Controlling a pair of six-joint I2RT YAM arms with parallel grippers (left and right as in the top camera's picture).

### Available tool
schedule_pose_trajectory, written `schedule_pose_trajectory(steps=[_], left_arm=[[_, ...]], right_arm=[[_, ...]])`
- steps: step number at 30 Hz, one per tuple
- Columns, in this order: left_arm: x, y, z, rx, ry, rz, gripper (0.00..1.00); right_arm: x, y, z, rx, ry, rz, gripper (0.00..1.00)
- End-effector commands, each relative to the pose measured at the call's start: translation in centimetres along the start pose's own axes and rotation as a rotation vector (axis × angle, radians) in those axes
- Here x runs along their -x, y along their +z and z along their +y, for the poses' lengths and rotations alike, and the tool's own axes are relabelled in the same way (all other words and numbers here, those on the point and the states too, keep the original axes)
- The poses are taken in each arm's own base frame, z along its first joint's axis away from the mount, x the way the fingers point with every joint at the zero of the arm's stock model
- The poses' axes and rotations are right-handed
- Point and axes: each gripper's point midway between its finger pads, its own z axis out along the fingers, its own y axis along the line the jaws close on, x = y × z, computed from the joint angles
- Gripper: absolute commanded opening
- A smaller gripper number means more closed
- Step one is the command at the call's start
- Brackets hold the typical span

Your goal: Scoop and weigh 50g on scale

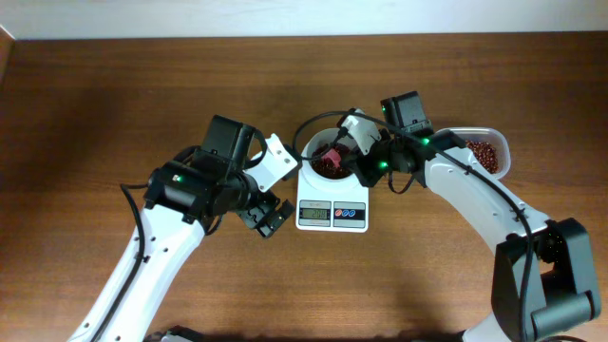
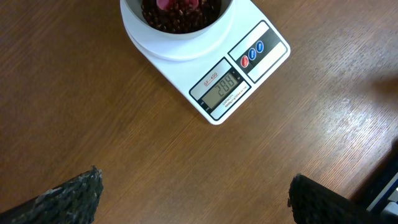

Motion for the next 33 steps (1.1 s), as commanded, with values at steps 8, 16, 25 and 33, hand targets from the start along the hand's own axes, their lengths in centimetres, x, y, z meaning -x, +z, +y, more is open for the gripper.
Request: schedule_pose_trajectory(steps=[8, 16, 25, 33], left_arm=[[0.1, -0.4, -0.4, -0.009, -0.002, -0.019, 0.99], [0.1, -0.4, -0.4, -0.009, -0.002, -0.019, 0.99], [0.1, -0.4, -0.4, -0.009, -0.002, -0.019, 0.99], [0.1, -0.4, -0.4, -0.009, -0.002, -0.019, 0.99]], right_arm=[[1.7, -0.6, 1.4, 0.092, 0.077, -0.055, 0.04], [1.7, -2.2, -2.3, 0.008, 0.120, -0.089, 0.04], [4.1, -5.1, -1.9, -0.008, 0.093, -0.147, 0.04], [2.1, -4.5, -3.5, -0.108, 0.088, -0.060, 0.04]])
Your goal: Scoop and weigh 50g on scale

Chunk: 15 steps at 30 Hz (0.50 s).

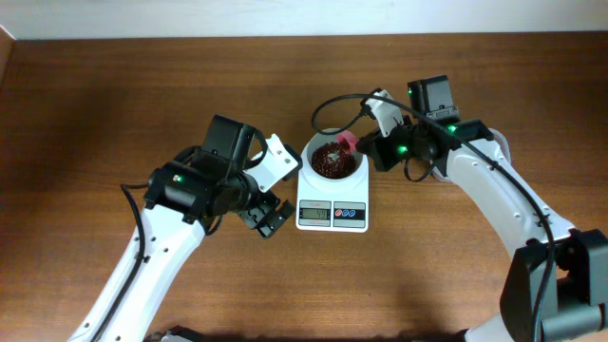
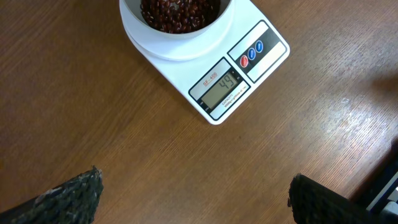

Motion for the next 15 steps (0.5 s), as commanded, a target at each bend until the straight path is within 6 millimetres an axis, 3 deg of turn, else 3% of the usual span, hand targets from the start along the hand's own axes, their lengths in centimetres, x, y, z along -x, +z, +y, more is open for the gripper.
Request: schedule_pose_trajectory(steps=[1, 5, 15], left_arm=[[0.1, -0.4, -0.4, -0.009, -0.002, -0.019, 0.99], [0.1, -0.4, -0.4, -0.009, -0.002, -0.019, 0.99], [0.1, -0.4, -0.4, -0.009, -0.002, -0.019, 0.99]], right_arm=[[0.9, -0.6, -0.1, -0.034, -0.038, -0.014, 0.04], [1.6, -0.8, 1.1, 0.029, -0.045, -0.041, 0.04], [2.0, -1.0, 1.5, 0.049, -0.049, -0.053, 0.04]])
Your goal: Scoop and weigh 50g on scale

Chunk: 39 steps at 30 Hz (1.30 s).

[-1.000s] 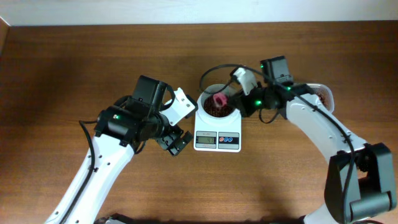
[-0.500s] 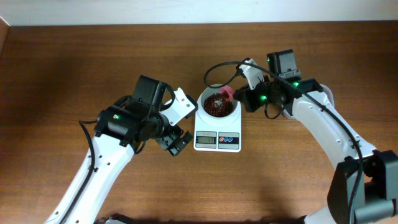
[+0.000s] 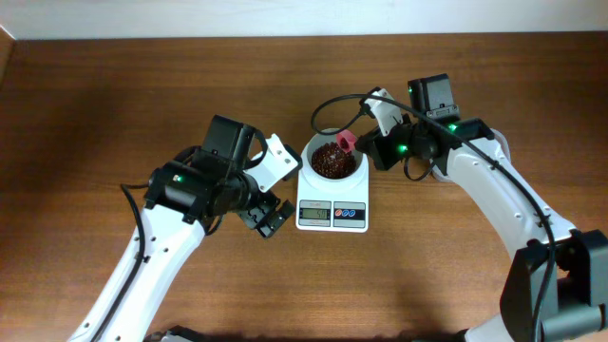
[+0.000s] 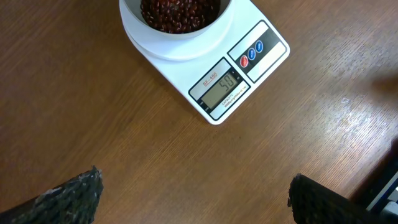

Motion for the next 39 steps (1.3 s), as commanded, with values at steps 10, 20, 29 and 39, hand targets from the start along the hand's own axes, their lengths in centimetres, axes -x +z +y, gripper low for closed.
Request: schedule_pose_trajectory(steps=[10, 20, 29, 39], left_arm=[[0.1, -0.4, -0.4, -0.009, -0.002, -0.019, 0.99], [0.1, -0.4, -0.4, -0.009, -0.002, -0.019, 0.99], [0.1, -0.4, -0.4, -0.009, -0.002, -0.019, 0.99], [0.1, -0.4, -0.4, -0.009, -0.002, -0.019, 0.99]], right_arm=[[1.4, -0.8, 0.9, 0.022, -0.024, -0.037, 0.04], [1.4, -0.8, 1.4, 0.053, -0.005, -0.042, 0.04], [1.7, -0.9, 2.3, 0.108, 0.066, -0.053, 0.04], [1.7, -1.0, 3.0, 0.152, 0.097, -0.057, 0.04]])
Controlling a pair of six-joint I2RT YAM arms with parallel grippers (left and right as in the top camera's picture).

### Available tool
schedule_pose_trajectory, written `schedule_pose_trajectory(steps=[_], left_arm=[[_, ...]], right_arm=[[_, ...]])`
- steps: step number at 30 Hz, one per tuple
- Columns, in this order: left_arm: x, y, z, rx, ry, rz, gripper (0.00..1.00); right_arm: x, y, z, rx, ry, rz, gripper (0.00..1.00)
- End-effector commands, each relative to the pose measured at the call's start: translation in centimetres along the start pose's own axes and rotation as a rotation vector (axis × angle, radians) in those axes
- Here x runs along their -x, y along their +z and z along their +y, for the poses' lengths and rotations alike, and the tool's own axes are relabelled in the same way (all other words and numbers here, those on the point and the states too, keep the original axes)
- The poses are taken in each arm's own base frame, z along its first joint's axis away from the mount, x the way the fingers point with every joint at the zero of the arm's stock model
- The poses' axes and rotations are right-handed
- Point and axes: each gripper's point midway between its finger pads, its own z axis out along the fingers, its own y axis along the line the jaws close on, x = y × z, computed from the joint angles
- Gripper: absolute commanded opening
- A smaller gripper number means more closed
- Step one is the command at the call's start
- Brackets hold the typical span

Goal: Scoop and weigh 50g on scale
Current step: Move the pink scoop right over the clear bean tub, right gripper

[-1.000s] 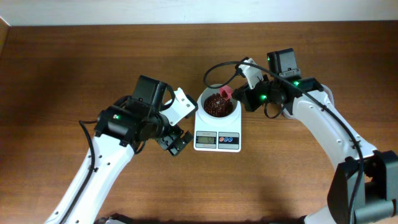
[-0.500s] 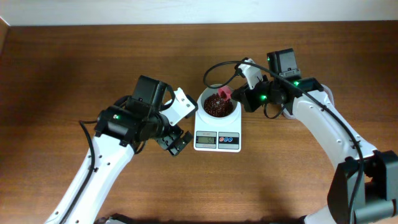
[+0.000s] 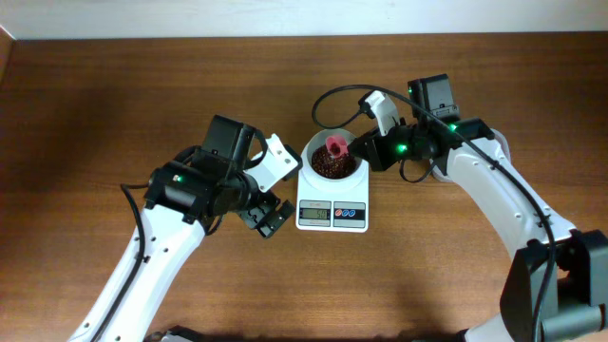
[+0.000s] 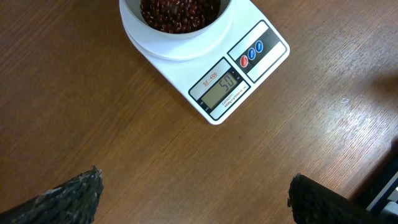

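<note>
The white scale (image 3: 332,211) stands mid-table with a white bowl (image 3: 330,161) of dark red beans on it. In the left wrist view the scale's display (image 4: 222,86) reads 50, and the bowl (image 4: 177,22) is cut off at the top edge. My right gripper (image 3: 365,147) is shut on a pink scoop (image 3: 336,144), which hangs over the far side of the bowl. My left gripper (image 3: 275,190) stands open just left of the scale, nothing between its fingers (image 4: 68,194).
The bean container (image 3: 498,144) at the right is mostly hidden behind my right arm. A black cable (image 3: 328,100) loops behind the bowl. The far table edge runs along the top of the overhead view.
The pink scoop has shifted slightly left, from the bowl's right rim to over the beans. The display still reads 50. My left arm has not moved.
The scoop was first down in the bowl with my right gripper close over it, the display unsettled. Then the scoop was off the beans at the right rim and the display read 49. It then read 50 and holds 50 now.
</note>
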Motion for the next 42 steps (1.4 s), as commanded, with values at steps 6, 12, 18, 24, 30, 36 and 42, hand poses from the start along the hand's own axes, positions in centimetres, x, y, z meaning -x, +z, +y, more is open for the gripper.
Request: schedule_pose_trajectory(steps=[6, 12, 18, 24, 30, 36, 42], left_arm=[[0.1, -0.4, -0.5, -0.009, -0.002, -0.019, 0.99], [0.1, -0.4, -0.4, -0.009, -0.002, -0.019, 0.99], [0.1, -0.4, -0.5, -0.009, -0.002, -0.019, 0.99], [0.1, -0.4, -0.4, -0.009, -0.002, -0.019, 0.99], [0.1, -0.4, -0.4, -0.009, -0.002, -0.019, 0.99], [0.1, -0.4, -0.4, -0.009, -0.002, -0.019, 0.99], [0.1, -0.4, -0.5, -0.009, -0.002, -0.019, 0.99]], right_arm=[[1.4, -1.0, 1.3, 0.058, -0.001, -0.045, 0.04], [1.6, -1.8, 0.8, 0.086, 0.052, -0.067, 0.04], [1.8, -2.6, 0.3, 0.109, 0.089, -0.089, 0.04], [2.0, -3.2, 0.0, 0.127, 0.104, -0.107, 0.04], [2.2, -4.2, -0.7, 0.138, 0.124, -0.133, 0.04], [2.3, -5.6, -2.0, 0.136, 0.151, -0.165, 0.04], [2.2, -7.6, -4.3, 0.110, 0.196, -0.211, 0.04]])
